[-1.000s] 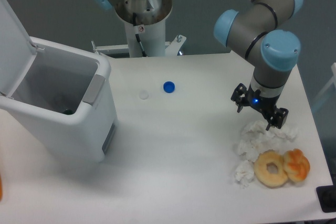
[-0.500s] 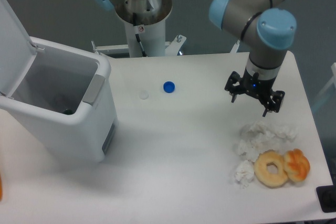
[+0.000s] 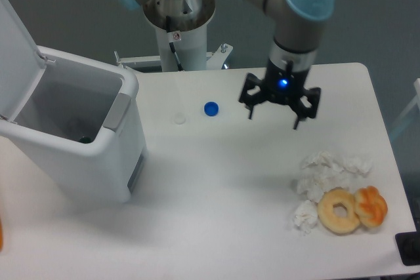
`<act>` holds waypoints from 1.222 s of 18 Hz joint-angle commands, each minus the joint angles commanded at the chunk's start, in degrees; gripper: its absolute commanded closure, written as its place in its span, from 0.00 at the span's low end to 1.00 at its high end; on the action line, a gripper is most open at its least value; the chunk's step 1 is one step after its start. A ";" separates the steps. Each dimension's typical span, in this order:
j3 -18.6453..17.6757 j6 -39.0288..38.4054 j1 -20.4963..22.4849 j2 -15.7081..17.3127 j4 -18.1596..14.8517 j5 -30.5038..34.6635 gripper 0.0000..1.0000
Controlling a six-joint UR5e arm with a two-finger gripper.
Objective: Close the trash can
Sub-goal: 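Move the gripper across the table toward the raised trash can lid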
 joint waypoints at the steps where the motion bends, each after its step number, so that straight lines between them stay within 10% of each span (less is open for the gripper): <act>1: -0.09 -1.76 -0.09 0.97 -0.88 -1.75 0.00; 12: -3.51 -22.33 -9.31 13.01 -0.54 -7.92 0.00; 22: -3.52 -28.93 -18.80 17.24 -0.45 -15.30 0.00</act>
